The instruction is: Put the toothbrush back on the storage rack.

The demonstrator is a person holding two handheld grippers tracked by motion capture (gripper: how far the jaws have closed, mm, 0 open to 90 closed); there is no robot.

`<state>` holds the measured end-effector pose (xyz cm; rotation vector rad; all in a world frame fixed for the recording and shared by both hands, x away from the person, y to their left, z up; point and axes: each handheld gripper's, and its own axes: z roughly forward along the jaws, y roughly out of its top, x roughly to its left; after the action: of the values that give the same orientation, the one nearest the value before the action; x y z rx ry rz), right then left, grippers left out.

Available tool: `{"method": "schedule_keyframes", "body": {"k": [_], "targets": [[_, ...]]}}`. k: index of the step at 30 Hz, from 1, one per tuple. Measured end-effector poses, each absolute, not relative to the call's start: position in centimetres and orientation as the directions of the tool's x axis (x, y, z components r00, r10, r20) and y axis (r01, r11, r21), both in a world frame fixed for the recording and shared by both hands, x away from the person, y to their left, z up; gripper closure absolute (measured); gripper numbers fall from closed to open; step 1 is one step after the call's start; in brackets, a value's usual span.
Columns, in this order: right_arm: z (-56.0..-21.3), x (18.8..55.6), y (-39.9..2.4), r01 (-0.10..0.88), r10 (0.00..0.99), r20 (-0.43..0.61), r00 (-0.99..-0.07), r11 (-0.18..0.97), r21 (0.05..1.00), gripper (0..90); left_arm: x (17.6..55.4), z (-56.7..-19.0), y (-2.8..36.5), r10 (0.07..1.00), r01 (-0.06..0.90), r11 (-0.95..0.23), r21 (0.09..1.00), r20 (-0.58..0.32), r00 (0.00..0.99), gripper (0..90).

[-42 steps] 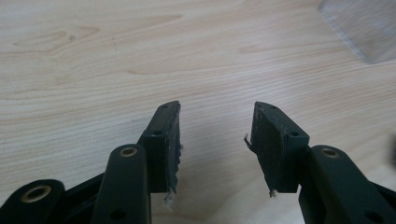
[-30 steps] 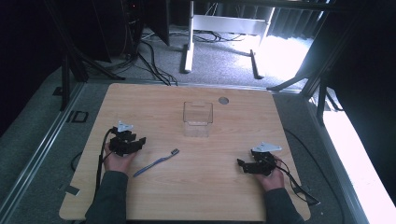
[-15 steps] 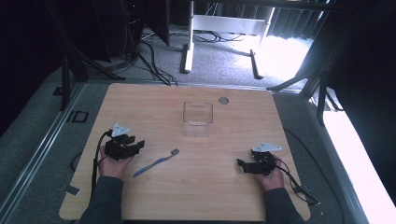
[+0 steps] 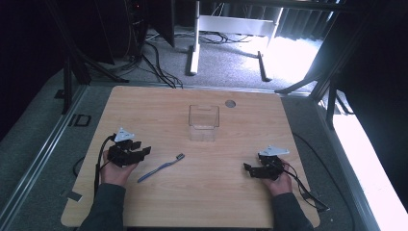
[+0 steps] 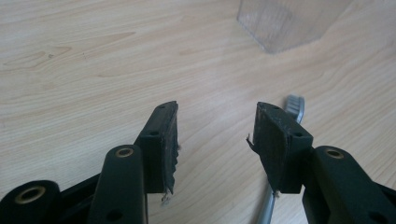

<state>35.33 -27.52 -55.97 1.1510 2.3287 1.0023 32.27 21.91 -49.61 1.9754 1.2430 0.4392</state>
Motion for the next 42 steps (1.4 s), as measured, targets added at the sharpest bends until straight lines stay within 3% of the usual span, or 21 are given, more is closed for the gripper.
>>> {"method": "schedule_keyframes", "body": {"k": [15, 42], "targets": [[-56.0, 35.4, -27.5, 0.545, 0.796, -0.003, -0.605, 0.417, 0.727, 19.6, 31.9, -48.9, 20.6, 0.828, 0.608, -0.335, 0.720, -0.082, 0.554, 51.0], [-56.0, 35.4, -27.4, 0.547, 0.797, -0.001, -0.603, 0.414, 0.728, 19.6, 32.3, -48.0, 19.3, 0.794, 0.614, -0.439, 0.656, -0.036, 0.606, 51.3]]}}
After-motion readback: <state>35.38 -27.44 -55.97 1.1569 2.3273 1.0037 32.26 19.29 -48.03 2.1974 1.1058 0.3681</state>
